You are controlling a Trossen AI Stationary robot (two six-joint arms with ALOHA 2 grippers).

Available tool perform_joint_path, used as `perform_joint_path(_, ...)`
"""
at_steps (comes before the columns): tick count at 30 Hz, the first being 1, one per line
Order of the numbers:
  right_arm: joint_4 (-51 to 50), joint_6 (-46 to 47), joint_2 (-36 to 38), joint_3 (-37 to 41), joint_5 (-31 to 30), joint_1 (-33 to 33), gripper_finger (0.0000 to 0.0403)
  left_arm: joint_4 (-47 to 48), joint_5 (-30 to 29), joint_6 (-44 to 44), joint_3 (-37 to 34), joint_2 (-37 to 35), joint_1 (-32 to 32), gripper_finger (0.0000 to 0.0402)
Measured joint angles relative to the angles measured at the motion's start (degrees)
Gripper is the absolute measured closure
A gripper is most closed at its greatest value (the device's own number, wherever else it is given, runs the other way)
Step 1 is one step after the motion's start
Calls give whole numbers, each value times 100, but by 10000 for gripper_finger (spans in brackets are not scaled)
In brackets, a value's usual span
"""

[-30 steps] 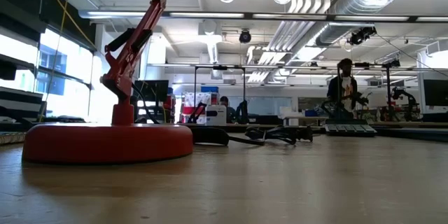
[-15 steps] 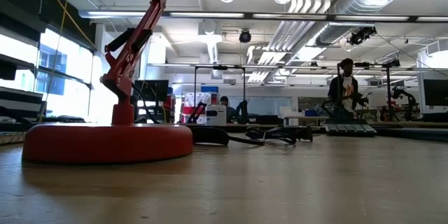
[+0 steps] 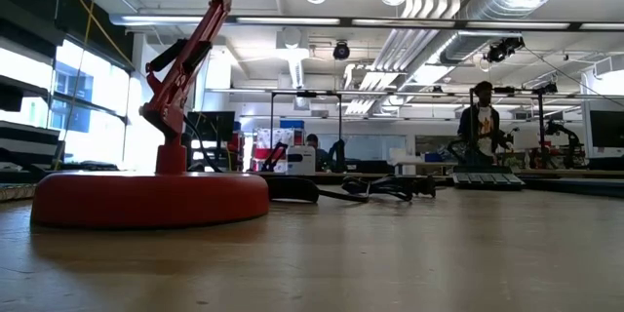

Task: Screw lightbulb
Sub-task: Insert the white lightbulb into the red lamp

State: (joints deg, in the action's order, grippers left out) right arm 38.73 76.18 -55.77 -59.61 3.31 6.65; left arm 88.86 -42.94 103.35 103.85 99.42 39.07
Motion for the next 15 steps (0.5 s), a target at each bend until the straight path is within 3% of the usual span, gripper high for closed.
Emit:
perform_joint_path(4,-41,363,-17,0,-22,-74,59,-1,0,12,0,0,0,401)
perform_joint_path(8,-33,231,-45,-2,-792,-52,59,-14,16,15,0,-2,0,401)
perform_joint_path(10,-292,180,-89,-142,-527,-34,59,-13,48,76,0,-2,0,402)
perform_joint_path(15,-3042,-26,-326,-1090,-89,-92,59,-13,50,155,0,-2,0,402)
